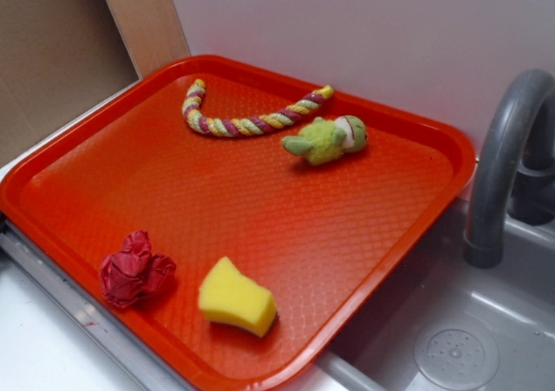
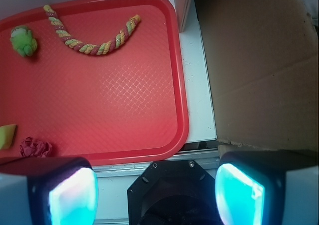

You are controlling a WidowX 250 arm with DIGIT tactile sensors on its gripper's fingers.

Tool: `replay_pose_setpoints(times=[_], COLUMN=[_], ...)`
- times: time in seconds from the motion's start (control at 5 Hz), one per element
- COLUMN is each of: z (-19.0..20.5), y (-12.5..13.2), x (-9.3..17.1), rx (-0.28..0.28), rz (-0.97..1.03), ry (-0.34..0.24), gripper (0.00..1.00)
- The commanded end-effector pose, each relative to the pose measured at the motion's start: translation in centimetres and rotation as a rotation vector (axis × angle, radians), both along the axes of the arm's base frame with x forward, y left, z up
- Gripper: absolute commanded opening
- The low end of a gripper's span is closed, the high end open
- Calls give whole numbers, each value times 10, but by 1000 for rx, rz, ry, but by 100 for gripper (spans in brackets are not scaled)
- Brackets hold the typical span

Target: Grab the green animal.

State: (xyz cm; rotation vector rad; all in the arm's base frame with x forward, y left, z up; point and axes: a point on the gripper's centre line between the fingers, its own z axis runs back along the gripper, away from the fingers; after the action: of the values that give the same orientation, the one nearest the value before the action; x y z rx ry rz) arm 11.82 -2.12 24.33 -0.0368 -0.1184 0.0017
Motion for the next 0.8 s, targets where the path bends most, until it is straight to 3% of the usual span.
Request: replay_pose_setpoints(times=[0.0,0.2,0.4,0.6], z=[0,2,-4,-7], y=[0,-50,-100,-153], x=[0,34,61,83], rx=[0,-133,-187,-204], rz=[0,-140,-159,-281], ry=[0,-201,-229,-224], gripper=[100,100,100,100])
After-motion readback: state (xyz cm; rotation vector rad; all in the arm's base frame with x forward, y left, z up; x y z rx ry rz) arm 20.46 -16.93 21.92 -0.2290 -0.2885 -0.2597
